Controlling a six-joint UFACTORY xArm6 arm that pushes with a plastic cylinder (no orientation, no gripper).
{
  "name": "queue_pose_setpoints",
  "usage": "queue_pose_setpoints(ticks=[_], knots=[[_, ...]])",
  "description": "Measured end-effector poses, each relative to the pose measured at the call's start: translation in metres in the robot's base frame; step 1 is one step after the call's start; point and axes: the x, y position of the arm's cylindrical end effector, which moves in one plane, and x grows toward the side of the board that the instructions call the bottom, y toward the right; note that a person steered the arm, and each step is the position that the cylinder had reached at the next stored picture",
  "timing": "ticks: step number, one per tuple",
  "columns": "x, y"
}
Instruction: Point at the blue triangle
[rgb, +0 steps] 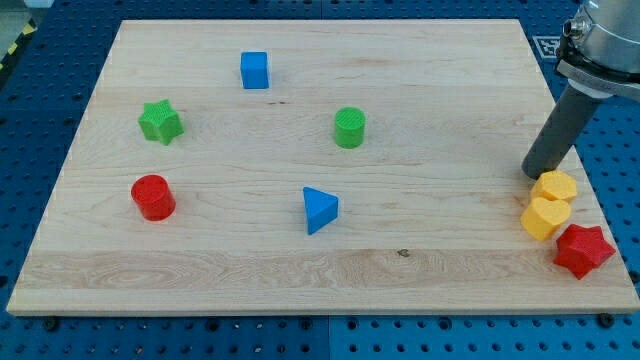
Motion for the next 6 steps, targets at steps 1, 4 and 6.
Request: queue_pose_setpoints(ticks=[1, 4, 6], knots=[[-0.014, -0.036], [-0.011, -0.225], [0.04, -0.302]])
